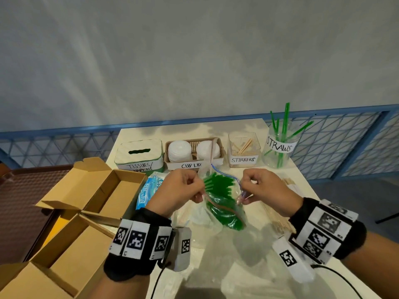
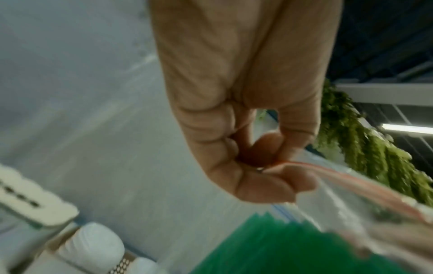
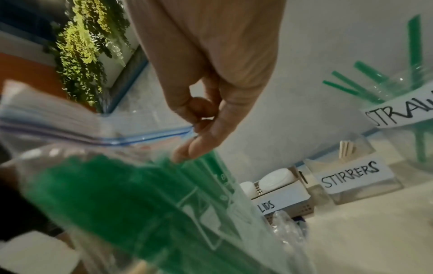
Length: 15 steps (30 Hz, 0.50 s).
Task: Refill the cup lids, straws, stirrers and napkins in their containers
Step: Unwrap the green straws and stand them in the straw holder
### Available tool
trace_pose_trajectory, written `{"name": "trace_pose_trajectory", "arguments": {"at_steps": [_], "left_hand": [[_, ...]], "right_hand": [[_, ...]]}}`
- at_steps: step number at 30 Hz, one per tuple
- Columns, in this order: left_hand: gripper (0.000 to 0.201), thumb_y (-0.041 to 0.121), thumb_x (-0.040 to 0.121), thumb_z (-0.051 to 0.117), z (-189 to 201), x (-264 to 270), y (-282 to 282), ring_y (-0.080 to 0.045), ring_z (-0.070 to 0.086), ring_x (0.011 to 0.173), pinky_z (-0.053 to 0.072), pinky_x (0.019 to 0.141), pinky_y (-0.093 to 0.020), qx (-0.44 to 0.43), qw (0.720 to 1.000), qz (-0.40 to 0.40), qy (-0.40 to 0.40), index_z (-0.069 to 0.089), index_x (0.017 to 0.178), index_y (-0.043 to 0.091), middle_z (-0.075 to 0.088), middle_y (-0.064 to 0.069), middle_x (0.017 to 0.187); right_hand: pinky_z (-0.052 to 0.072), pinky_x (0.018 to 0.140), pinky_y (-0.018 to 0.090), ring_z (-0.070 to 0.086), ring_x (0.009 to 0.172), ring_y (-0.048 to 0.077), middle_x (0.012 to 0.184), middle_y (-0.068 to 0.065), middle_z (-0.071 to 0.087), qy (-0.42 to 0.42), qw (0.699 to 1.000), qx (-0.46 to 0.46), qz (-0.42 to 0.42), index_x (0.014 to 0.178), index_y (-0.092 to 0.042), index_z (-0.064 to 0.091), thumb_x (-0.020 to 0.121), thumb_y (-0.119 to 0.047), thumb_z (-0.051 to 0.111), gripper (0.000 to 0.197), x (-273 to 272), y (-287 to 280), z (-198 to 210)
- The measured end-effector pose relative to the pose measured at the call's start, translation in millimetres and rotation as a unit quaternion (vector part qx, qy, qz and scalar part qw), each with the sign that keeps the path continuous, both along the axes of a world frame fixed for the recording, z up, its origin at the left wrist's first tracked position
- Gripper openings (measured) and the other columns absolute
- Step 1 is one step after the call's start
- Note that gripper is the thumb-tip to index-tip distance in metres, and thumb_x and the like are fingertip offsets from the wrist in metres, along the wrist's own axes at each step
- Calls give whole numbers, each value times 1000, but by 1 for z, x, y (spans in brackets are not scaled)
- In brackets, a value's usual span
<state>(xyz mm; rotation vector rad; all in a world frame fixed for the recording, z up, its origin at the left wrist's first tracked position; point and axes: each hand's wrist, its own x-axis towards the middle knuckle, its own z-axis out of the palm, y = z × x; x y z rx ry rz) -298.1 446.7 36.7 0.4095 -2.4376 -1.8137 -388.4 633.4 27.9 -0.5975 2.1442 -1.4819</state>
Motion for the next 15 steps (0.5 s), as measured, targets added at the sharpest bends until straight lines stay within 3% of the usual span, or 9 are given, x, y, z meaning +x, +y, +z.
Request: {"name": "trace_pose_trajectory", "arguments": {"at_steps": [2, 5, 9, 12, 15], "left_hand": [[19, -4, 82, 55, 1, 0, 4, -6, 53, 41, 47, 50, -15, -23, 1000, 5, 3, 59, 63, -7, 57, -4, 46], [25, -7, 77, 55, 2, 0, 9, -8, 53, 40, 47, 53, -23, -43, 998, 35, 34, 44, 58, 7, 54, -5, 46], [24, -6, 80, 52, 10, -1, 1, -10, 49, 43, 44, 54, -28, -54, 988, 98, 104, 40, 71, 12, 53, -9, 58], [26, -10, 82, 45, 18, -3, -8, -11, 46, 43, 42, 50, -24, -39, 976, 143, 161, 37, 74, 14, 51, -7, 58], [27, -11, 85, 40, 29, -6, -2, -11, 48, 45, 42, 50, -24, -16, 967, 137, 212, 39, 78, 15, 51, -7, 59]], "right_hand": [[55, 57, 30, 65, 56, 15, 70, 3, 58, 25, 999, -2, 25, 78, -10, 44, 87, -1, 58, 19, 6, 0, 0], [55, 56, 28, 61, 55, 15, 71, 0, 55, 103, 994, 2, 41, 88, -18, 43, 85, 0, 61, 26, 7, -3, 2], [57, 63, 35, 60, 62, 23, 66, 3, 41, 161, 986, -10, -35, 80, -20, 45, 84, 12, 52, 33, -16, 13, 5], [55, 64, 31, 59, 69, 32, 75, 1, 42, 185, 980, -15, -76, 71, -20, 48, 81, 17, 49, 38, -33, 28, 1], [54, 66, 21, 58, 81, 21, 95, -5, 46, 220, 974, 0, -57, 72, -23, 57, 84, 14, 45, 42, -36, 32, 2]]}}
